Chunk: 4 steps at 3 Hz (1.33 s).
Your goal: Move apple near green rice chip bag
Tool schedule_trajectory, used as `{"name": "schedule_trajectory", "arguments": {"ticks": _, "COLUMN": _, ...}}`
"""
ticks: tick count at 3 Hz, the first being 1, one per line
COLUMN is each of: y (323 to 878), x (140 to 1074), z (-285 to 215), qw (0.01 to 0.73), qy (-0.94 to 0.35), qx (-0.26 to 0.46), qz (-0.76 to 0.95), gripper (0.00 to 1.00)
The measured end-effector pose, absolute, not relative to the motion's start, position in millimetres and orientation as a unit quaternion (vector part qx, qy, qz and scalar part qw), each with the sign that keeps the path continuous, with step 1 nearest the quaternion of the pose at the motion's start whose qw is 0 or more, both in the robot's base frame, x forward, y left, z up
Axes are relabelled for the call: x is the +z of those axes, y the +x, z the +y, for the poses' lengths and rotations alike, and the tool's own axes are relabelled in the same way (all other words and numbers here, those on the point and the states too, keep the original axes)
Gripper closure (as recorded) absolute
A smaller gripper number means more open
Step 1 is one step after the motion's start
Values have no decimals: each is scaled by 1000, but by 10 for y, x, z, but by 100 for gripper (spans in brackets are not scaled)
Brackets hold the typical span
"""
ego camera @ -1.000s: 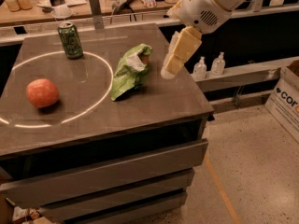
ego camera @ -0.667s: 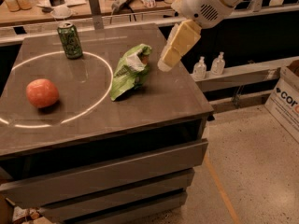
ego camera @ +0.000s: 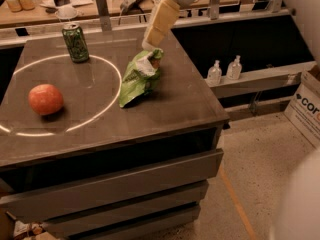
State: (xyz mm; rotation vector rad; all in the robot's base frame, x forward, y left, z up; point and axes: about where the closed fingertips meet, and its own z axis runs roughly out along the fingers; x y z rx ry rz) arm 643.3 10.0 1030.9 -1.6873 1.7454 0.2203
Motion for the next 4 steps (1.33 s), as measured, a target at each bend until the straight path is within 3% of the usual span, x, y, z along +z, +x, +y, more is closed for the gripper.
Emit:
{"name": "schedule_trajectory", "arguments": {"ticks": 2, "y": 6574, "x": 10136, "z": 1040, "qw": 299, "qy": -754, "qx": 90, "qz": 578, "gripper": 0}}
{"name": "schedule_trajectory", "arguments": {"ticks": 4, "y": 6405, "x": 8992, "z": 1674, "qw": 179, "qy": -834, "qx": 107, "qz": 510, "gripper": 0}}
